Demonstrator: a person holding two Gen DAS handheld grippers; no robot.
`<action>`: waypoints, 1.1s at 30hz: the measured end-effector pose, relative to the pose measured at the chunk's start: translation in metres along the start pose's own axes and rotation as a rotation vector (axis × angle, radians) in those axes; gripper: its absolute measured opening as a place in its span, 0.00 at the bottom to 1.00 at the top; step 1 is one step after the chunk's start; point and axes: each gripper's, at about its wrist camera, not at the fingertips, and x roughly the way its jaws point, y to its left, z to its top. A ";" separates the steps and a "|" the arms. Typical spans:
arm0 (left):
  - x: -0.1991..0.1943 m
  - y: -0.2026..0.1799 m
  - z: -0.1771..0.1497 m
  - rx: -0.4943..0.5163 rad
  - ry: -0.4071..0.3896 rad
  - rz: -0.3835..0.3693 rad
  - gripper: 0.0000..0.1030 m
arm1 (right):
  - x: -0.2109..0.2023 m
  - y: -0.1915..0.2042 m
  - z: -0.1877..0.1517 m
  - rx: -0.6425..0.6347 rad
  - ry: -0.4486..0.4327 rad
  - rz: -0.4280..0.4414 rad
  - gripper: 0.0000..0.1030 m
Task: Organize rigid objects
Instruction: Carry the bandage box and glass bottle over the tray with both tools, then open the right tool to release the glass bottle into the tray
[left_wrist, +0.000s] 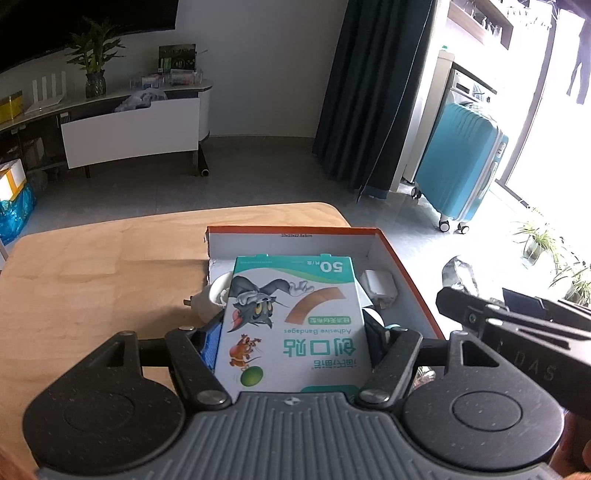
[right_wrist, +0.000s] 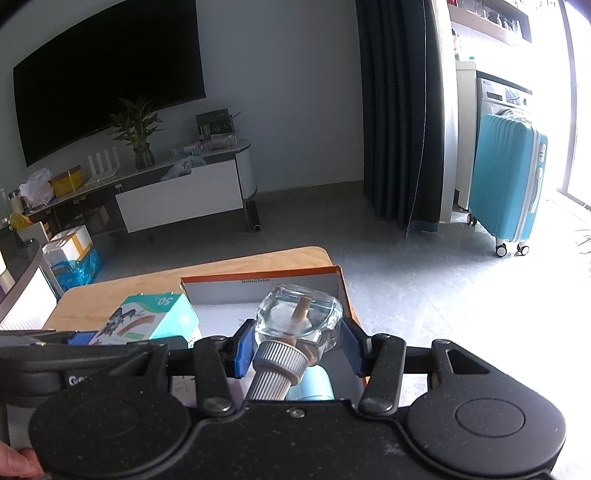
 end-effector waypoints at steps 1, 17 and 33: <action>0.001 0.000 0.001 0.000 0.001 0.000 0.69 | 0.002 0.000 0.000 0.000 0.003 0.001 0.58; 0.028 0.004 0.018 0.005 0.028 -0.014 0.69 | 0.037 -0.003 0.006 -0.010 0.056 -0.004 0.58; 0.058 0.005 0.034 -0.040 0.087 -0.075 0.69 | 0.019 -0.021 0.004 0.043 -0.016 -0.037 0.72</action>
